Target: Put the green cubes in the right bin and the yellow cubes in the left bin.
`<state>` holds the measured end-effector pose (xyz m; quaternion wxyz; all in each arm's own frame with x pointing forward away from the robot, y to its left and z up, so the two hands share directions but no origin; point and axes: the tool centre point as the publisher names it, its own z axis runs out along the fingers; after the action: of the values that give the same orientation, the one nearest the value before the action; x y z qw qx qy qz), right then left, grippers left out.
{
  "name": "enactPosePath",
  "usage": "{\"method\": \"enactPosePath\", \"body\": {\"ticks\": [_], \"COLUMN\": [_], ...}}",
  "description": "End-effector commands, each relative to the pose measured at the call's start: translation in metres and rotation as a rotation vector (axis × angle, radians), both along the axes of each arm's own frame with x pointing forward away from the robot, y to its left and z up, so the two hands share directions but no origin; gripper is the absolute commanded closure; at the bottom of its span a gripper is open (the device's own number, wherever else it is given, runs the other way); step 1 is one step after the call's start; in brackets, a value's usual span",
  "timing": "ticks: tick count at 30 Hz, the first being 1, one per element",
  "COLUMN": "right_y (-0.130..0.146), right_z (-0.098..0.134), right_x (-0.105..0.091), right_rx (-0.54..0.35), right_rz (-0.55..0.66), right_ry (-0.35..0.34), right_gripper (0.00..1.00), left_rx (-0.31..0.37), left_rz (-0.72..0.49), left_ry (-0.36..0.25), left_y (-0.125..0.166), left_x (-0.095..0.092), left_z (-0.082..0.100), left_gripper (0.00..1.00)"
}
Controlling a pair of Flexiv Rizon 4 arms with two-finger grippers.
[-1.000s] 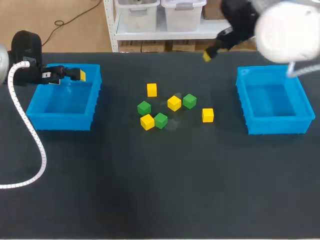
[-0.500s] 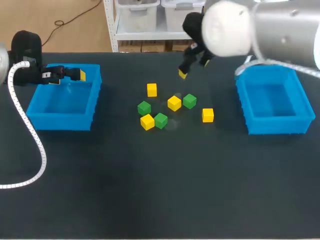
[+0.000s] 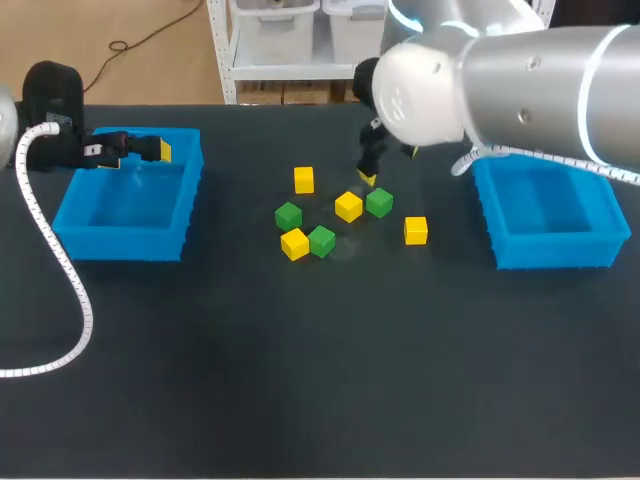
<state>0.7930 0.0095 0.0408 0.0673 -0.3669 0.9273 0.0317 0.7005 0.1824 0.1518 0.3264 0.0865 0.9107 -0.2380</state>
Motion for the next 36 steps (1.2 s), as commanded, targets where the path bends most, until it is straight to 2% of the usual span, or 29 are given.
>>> {"method": "enactPosePath", "body": {"ticks": [1,17,36], "right_y": [0.001,0.001,0.001], "right_z": [-0.007,-0.031,-0.049], "right_x": [-0.018,-0.02,0.0], "right_rx": [-0.021,-0.064,-0.091], "right_rz": [-0.003,-0.018,-0.055], "right_ry": [-0.034,-0.013,-0.003], "right_gripper": [0.0,0.0,0.0], "left_rx": [-0.008,-0.008,-0.008], "left_rz": [-0.005,-0.005,-0.005], "left_ry": [-0.007,-0.007,-0.007], "left_y": [0.002,0.002,0.002], "left_x": [0.0,0.0,0.0], "left_z": [-0.002,-0.002,-0.002], "left_gripper": [0.0,0.0,0.0]}}
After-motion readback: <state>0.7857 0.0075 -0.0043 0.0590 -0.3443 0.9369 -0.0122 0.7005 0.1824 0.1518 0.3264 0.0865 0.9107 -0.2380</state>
